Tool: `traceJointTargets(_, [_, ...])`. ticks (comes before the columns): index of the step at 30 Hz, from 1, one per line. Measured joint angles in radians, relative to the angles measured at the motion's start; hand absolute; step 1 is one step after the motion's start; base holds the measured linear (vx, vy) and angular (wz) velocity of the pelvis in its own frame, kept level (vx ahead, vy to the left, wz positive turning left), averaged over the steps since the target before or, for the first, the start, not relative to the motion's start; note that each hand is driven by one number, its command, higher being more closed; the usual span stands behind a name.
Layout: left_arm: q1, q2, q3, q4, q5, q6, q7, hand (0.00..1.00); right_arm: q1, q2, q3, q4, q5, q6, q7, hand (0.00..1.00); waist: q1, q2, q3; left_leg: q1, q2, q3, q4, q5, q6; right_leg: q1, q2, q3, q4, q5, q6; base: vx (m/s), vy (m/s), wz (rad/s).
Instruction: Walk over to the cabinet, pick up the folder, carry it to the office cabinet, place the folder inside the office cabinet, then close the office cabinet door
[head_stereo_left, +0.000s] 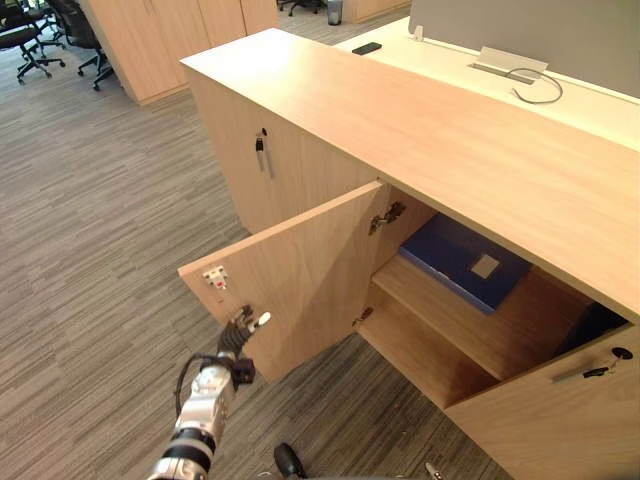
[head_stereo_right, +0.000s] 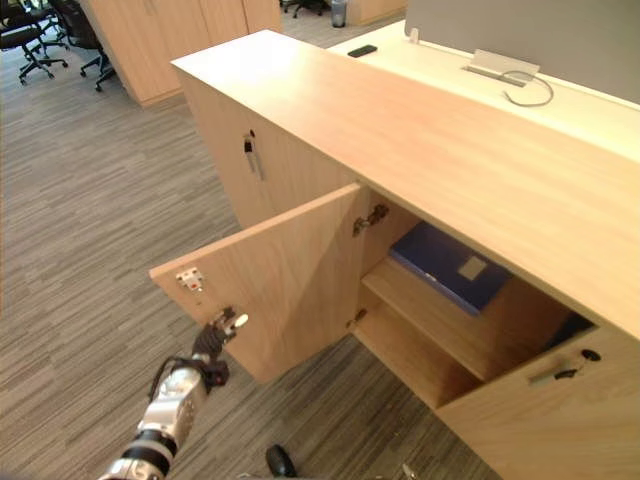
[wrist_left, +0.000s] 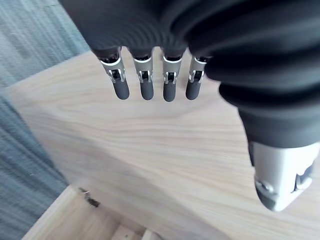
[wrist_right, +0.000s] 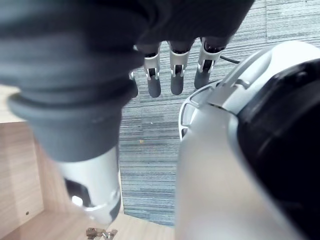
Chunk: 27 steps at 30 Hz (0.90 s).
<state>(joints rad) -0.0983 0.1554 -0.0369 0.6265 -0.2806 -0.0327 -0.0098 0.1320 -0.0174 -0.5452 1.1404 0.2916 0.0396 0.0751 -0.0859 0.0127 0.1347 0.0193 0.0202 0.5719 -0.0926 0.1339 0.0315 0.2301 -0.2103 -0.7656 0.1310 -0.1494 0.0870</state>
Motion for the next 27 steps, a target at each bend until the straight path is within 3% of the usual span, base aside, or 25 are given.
traceJointTargets(11, [0.07,-0.008,0.164,0.272,0.053,0.006,-0.016,0.0,-0.001,-0.001,0.001,0.006,-0.001,0.0,0.0,0.0,0.022,-0.016,0.0,-0.008,-0.014,-0.005,0.0,-0.008,0.008,0.0,-0.003,0.0,-0.025,-0.006,-0.008,-0.04,0.011,0.0])
traceJointTargets(15, [0.07,0.018,0.221,0.297,0.053,0.005,-0.011,0.0,-0.003,0.003,0.001,0.013,-0.001,0.0,0.0,0.0,0.024,-0.033,-0.011,-0.009,-0.016,-0.005,0.0,-0.012,0.013,0.001,-0.004,0.0,-0.029,-0.003,-0.006,0.0,0.0,0.0])
traceJointTargets(22, [0.042,0.054,0.275,0.365,0.064,0.004,0.001,0.0,-0.004,0.0,0.001,0.025,-0.002,-0.003,0.0,0.0,0.025,-0.034,-0.023,0.002,-0.017,-0.004,0.0,-0.026,0.002,0.014,-0.001,0.001,-0.029,0.0,-0.013,0.0,0.0,0.0])
traceJointTargets(27, [-0.044,0.129,0.29,0.387,0.096,0.004,0.019,0.0,0.002,-0.008,0.025,0.042,-0.002,-0.004,0.0,0.0,0.024,-0.035,-0.031,0.032,-0.015,-0.002,-0.001,-0.046,-0.004,0.039,-0.001,0.001,-0.027,0.006,-0.022,-0.01,0.005,-0.01])
